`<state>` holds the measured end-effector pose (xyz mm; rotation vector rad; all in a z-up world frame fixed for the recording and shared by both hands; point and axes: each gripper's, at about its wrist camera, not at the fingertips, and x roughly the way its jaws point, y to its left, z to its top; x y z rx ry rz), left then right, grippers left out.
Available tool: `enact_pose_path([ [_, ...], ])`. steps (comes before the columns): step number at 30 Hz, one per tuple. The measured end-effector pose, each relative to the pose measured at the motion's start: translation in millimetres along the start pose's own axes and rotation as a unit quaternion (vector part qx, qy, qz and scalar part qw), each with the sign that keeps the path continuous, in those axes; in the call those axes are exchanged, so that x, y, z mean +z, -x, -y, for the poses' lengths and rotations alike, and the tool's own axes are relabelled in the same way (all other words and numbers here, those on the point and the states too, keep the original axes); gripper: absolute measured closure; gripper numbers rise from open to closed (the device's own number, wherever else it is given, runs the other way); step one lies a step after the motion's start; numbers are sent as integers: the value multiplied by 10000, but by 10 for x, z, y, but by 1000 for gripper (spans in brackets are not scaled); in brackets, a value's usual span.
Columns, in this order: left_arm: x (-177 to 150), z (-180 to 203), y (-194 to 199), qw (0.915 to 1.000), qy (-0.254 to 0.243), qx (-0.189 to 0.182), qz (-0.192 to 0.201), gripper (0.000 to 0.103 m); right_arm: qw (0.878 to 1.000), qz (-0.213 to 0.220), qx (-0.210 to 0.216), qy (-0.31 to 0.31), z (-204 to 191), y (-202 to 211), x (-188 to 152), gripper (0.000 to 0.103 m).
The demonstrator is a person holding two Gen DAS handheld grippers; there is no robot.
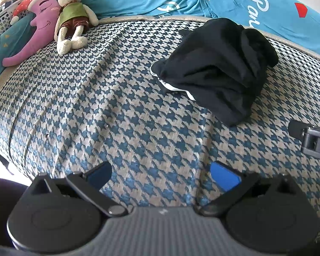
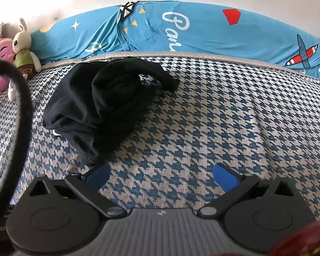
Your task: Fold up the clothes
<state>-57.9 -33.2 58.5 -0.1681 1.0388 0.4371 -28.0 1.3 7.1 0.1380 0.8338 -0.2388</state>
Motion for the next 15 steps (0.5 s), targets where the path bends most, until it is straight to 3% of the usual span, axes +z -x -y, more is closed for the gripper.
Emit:
enact_pose_path([
  [15, -10, 22, 3, 10000, -9, -11, -20, 0, 10000, -52, 14, 67, -15, -22, -9, 0],
])
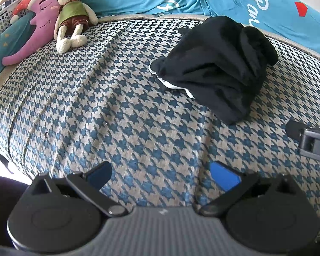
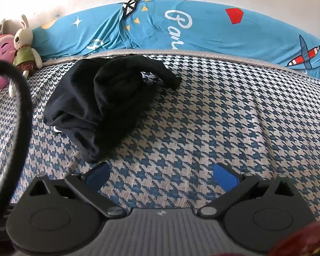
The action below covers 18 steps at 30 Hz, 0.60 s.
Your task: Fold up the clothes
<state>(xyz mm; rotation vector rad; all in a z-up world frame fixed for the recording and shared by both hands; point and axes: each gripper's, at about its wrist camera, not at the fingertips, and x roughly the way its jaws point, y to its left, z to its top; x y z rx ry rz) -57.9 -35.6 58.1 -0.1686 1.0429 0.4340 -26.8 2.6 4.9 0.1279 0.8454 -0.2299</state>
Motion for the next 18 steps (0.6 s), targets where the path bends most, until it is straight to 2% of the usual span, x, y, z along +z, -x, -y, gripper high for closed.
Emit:
enact_pose_path([
  [18, -40, -45, 19, 9999, -99, -51, 21, 0, 10000, -12, -1, 36, -9, -2, -2, 0],
])
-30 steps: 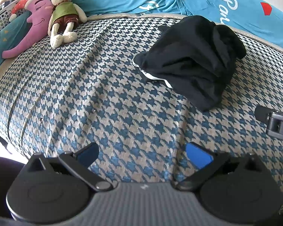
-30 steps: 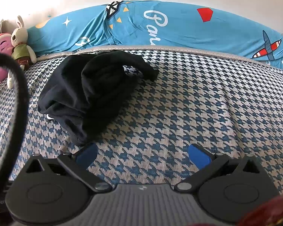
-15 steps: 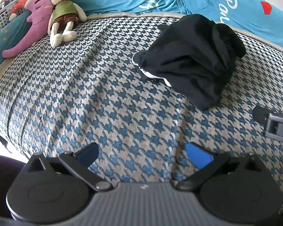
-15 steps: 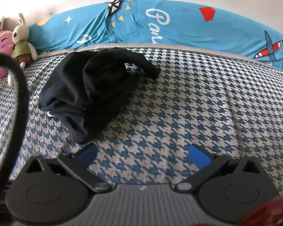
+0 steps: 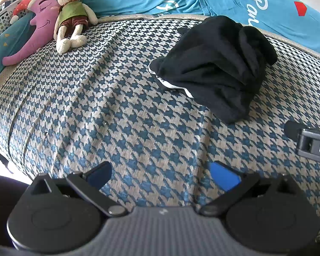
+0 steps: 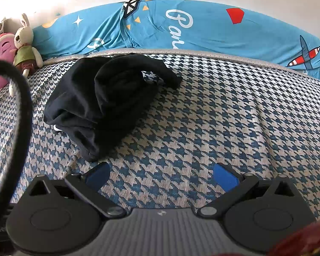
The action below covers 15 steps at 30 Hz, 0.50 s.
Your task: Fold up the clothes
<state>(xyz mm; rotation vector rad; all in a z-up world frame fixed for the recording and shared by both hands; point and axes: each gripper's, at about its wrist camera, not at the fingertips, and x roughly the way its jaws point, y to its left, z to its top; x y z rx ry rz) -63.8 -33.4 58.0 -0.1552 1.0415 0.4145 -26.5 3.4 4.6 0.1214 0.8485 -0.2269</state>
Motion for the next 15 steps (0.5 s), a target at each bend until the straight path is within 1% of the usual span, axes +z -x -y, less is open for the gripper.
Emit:
enact_pose_path([
  [15, 8, 20, -26, 10000, 42, 16, -5, 0, 10000, -20, -3, 23, 3, -4, 0, 0],
])
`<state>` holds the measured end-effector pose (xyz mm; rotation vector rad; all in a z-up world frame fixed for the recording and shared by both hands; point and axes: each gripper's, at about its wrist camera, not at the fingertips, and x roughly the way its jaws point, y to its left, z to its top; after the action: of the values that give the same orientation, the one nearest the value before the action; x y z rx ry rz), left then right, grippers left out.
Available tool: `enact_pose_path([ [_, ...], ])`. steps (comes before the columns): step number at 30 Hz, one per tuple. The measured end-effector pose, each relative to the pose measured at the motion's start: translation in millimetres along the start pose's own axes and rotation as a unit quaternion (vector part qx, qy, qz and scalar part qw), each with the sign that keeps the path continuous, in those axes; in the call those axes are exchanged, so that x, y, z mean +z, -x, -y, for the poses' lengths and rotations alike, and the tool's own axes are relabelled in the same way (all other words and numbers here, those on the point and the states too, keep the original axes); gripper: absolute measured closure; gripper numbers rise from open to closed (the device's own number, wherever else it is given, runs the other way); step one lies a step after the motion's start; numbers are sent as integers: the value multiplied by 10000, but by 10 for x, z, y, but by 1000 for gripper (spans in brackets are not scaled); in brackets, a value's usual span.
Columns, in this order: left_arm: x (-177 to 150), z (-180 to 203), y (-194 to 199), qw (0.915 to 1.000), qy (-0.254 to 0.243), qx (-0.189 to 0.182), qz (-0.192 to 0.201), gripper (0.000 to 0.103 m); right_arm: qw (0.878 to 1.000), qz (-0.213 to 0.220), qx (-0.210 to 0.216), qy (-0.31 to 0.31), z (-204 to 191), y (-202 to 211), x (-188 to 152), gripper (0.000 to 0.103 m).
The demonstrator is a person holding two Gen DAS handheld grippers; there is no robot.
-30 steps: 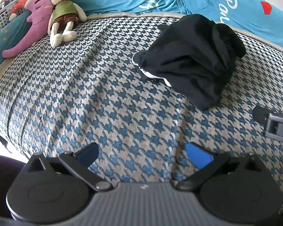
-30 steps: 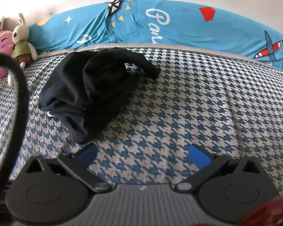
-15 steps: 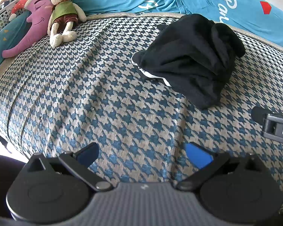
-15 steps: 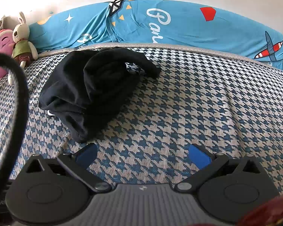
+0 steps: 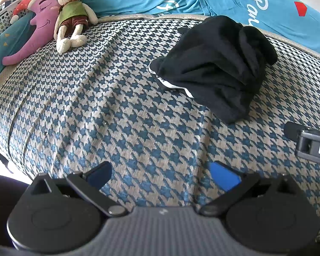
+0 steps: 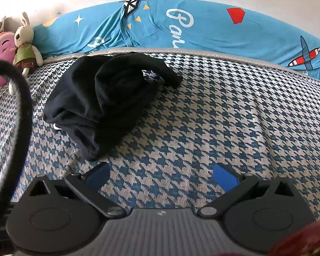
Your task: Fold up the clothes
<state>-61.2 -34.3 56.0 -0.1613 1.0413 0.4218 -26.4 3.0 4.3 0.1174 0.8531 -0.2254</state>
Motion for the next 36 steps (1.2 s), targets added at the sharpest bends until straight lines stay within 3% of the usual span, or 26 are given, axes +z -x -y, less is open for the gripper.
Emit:
enact_pose_path([
  [36, 7, -59, -13, 10000, -49, -36, -17, 0, 10000, 40, 18, -43, 2, 7, 2, 0],
])
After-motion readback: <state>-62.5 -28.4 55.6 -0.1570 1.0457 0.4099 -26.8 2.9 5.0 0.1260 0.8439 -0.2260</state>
